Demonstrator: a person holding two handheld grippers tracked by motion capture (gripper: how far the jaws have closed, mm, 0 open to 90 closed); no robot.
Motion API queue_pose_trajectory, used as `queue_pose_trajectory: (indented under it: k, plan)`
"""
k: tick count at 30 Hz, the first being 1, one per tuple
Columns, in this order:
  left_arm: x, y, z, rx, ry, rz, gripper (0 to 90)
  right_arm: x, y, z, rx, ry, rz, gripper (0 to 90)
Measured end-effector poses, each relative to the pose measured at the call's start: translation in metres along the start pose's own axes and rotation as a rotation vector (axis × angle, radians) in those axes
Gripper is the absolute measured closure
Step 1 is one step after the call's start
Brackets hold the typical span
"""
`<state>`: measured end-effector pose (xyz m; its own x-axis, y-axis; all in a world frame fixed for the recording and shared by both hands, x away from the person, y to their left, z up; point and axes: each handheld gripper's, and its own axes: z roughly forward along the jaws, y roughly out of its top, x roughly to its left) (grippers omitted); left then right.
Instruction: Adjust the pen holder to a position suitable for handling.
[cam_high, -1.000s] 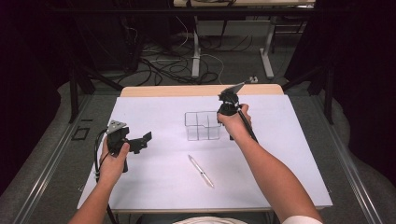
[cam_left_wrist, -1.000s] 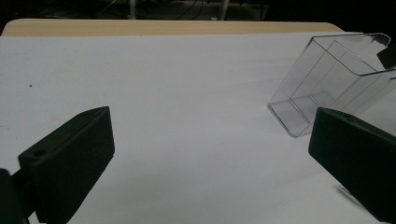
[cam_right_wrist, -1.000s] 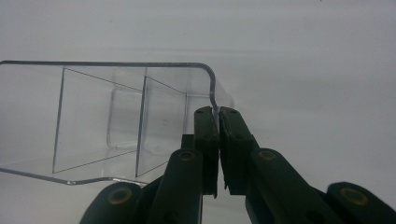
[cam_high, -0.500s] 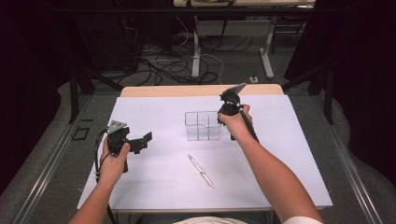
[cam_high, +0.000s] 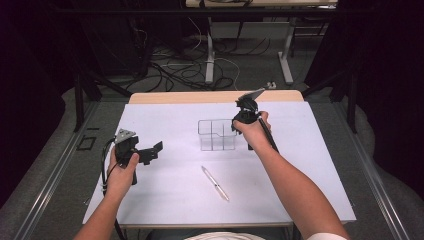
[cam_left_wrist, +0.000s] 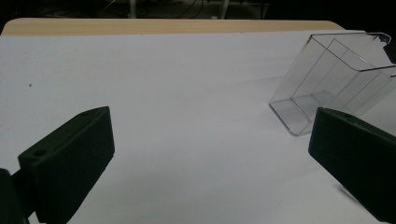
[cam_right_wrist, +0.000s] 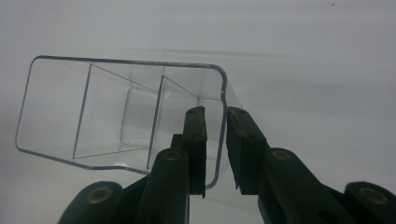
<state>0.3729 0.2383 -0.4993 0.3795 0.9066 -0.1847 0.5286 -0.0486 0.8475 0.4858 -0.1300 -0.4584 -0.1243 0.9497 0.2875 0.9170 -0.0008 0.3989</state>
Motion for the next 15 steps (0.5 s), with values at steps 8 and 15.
queue_pose_trajectory:
  k: [8, 15]
  plan:
    - [0.001, 0.000, -0.001, 0.002, 0.001, 0.005, 0.2, 0.004, -0.004, -0.015, -0.038, 0.044, -0.050, 67.3]
    - [0.001, 0.001, -0.001, -0.002, 0.000, 0.003, 0.2, 0.006, -0.009, -0.026, -0.060, 0.063, -0.092, 58.1]
